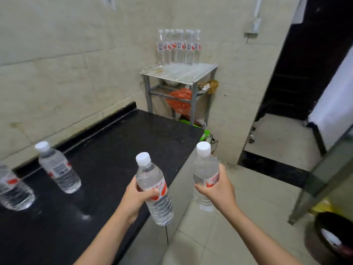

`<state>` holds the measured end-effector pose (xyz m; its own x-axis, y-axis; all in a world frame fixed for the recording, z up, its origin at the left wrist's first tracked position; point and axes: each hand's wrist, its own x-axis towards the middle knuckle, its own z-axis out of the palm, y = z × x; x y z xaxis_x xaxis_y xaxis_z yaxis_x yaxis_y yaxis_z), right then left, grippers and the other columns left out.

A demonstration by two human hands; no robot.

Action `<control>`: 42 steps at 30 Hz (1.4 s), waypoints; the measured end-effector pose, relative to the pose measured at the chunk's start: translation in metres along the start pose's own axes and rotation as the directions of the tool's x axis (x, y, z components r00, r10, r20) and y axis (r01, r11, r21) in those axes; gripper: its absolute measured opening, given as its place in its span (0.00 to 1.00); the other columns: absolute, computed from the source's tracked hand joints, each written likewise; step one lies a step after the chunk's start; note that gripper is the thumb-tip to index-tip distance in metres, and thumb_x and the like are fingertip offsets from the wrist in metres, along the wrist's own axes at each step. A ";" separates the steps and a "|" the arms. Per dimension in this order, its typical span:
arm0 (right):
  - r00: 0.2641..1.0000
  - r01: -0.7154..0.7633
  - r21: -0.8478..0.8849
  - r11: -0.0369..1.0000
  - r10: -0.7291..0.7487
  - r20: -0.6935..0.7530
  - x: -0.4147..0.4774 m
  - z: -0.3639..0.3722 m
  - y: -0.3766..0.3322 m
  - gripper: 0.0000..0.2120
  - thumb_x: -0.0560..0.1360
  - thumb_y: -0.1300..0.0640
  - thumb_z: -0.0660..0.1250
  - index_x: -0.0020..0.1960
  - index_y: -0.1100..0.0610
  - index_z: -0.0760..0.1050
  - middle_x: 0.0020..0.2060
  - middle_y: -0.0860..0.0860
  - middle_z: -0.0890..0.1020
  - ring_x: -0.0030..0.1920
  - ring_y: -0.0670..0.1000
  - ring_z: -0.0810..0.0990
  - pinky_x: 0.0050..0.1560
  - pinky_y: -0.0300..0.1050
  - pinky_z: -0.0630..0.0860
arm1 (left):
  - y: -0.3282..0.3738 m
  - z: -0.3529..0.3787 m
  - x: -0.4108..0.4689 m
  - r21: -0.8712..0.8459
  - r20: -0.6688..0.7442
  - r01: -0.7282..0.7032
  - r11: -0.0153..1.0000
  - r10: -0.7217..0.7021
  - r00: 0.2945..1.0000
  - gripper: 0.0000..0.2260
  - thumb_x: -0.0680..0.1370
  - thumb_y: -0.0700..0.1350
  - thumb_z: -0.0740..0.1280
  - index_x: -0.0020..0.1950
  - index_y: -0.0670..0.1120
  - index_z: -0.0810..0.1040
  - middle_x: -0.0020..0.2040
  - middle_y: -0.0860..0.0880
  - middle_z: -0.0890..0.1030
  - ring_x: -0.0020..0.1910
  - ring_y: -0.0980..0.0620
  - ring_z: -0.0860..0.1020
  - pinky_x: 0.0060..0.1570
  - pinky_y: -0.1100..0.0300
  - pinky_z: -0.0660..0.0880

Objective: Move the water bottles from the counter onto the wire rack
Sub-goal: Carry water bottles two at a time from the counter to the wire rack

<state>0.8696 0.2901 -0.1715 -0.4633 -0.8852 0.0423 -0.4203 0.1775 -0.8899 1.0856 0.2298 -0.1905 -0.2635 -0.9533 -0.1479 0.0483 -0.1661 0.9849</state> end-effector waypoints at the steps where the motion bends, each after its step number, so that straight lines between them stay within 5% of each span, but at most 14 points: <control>1: 0.999 -0.018 -0.001 1.000 0.018 -0.030 0.009 -0.014 0.008 0.31 0.60 0.55 0.77 0.57 0.44 0.65 0.49 0.45 0.77 0.53 0.52 0.78 0.51 0.46 0.72 | -0.001 0.014 0.009 -0.017 0.017 0.012 1.000 -0.012 1.000 0.31 0.50 0.44 0.75 0.52 0.46 0.75 0.47 0.46 0.82 0.46 0.47 0.80 0.43 0.58 0.77; 6: 0.990 -0.078 0.007 0.997 0.078 -0.119 0.042 -0.068 0.039 0.29 0.60 0.56 0.78 0.51 0.44 0.63 0.46 0.44 0.76 0.48 0.50 0.76 0.47 0.44 0.71 | -0.001 0.074 0.050 -0.012 0.094 0.065 0.998 -0.064 0.994 0.32 0.51 0.43 0.75 0.54 0.45 0.75 0.48 0.43 0.82 0.49 0.44 0.80 0.50 0.50 0.77; 10: 0.982 -0.115 -0.015 0.993 0.111 -0.150 0.074 -0.092 0.059 0.30 0.59 0.54 0.78 0.53 0.44 0.63 0.47 0.43 0.76 0.47 0.49 0.76 0.46 0.42 0.70 | 0.007 0.117 0.090 0.017 0.155 0.058 0.998 -0.060 0.986 0.32 0.49 0.43 0.74 0.52 0.47 0.74 0.47 0.45 0.81 0.47 0.47 0.80 0.46 0.54 0.77; 16: 0.977 -0.153 -0.133 0.979 0.130 -0.168 0.157 -0.118 0.075 0.34 0.60 0.51 0.77 0.62 0.47 0.65 0.51 0.45 0.78 0.55 0.53 0.78 0.47 0.42 0.70 | 0.016 0.167 0.185 -0.007 0.222 0.054 0.999 -0.051 0.974 0.32 0.47 0.42 0.74 0.51 0.47 0.75 0.47 0.43 0.81 0.49 0.43 0.79 0.51 0.47 0.76; 22: 0.972 -0.101 -0.193 0.976 0.056 -0.226 0.282 -0.152 0.052 0.34 0.61 0.53 0.77 0.62 0.49 0.65 0.47 0.43 0.74 0.55 0.52 0.77 0.47 0.41 0.69 | 0.049 0.219 0.306 -0.087 0.264 -0.053 0.995 0.074 0.962 0.32 0.46 0.42 0.75 0.50 0.45 0.76 0.44 0.47 0.83 0.43 0.49 0.81 0.44 0.58 0.79; 26: 0.975 -0.075 -0.157 0.985 0.040 -0.218 0.357 -0.163 0.038 0.31 0.61 0.53 0.77 0.54 0.44 0.60 0.47 0.44 0.74 0.53 0.53 0.78 0.54 0.49 0.75 | 0.074 0.242 0.376 -0.122 0.300 -0.079 0.989 0.113 0.947 0.33 0.47 0.42 0.76 0.52 0.44 0.75 0.44 0.47 0.84 0.45 0.47 0.81 0.44 0.58 0.80; 35: 0.977 -0.056 -0.087 0.995 0.036 -0.209 0.471 -0.177 0.050 0.30 0.60 0.55 0.78 0.52 0.45 0.61 0.43 0.41 0.74 0.49 0.52 0.77 0.52 0.51 0.75 | 0.134 0.278 0.468 -0.161 0.286 -0.182 0.970 0.222 0.932 0.37 0.43 0.46 0.81 0.52 0.47 0.77 0.45 0.48 0.85 0.47 0.47 0.82 0.46 0.55 0.79; 42: 0.985 0.131 -0.083 0.988 -0.139 -0.101 0.603 -0.197 0.040 0.31 0.58 0.53 0.79 0.53 0.45 0.64 0.44 0.41 0.75 0.51 0.52 0.78 0.51 0.49 0.75 | 0.212 0.305 0.536 -0.190 0.130 -0.401 0.896 0.428 0.895 0.39 0.40 0.51 0.82 0.49 0.45 0.77 0.39 0.48 0.85 0.38 0.51 0.83 0.33 0.62 0.79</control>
<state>0.4196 -0.1515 -0.0924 -0.4768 -0.8533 0.2110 -0.5408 0.0955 -0.8357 0.6604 -0.2391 -0.0333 -0.3400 -0.8911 0.3005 0.3319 0.1853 0.9250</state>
